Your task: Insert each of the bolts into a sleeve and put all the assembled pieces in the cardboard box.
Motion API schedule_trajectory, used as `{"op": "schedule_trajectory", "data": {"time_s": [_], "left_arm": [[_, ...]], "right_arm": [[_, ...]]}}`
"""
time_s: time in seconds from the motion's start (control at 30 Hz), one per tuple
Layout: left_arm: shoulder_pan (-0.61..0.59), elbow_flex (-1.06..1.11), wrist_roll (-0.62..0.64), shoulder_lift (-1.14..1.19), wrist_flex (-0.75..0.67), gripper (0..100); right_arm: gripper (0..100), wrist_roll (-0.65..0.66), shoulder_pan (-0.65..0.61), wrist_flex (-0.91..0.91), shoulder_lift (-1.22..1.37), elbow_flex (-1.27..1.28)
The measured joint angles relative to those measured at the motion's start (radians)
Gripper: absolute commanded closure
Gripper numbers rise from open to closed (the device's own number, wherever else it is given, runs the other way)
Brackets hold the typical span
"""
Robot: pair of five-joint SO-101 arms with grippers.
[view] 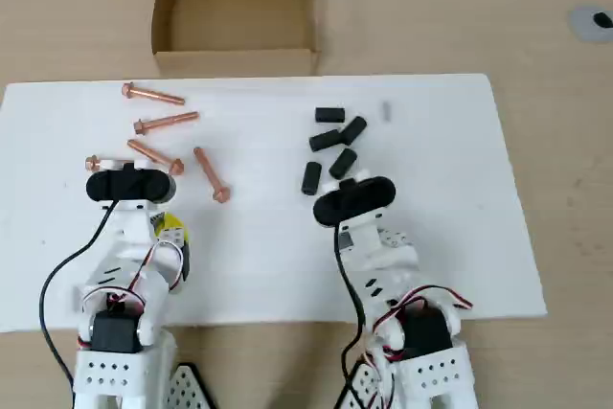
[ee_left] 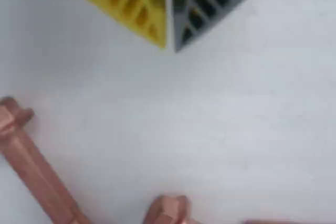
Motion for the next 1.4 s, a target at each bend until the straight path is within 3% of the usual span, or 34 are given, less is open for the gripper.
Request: {"op": "schedule_trajectory", "data": {"time_s": [1.4], "left_arm": [[0.000,0.003,0.000,0.000,-0.023,99]], "right_arm": [[98.9,0.000,0.000,-0.002,0.000,0.000]]}}
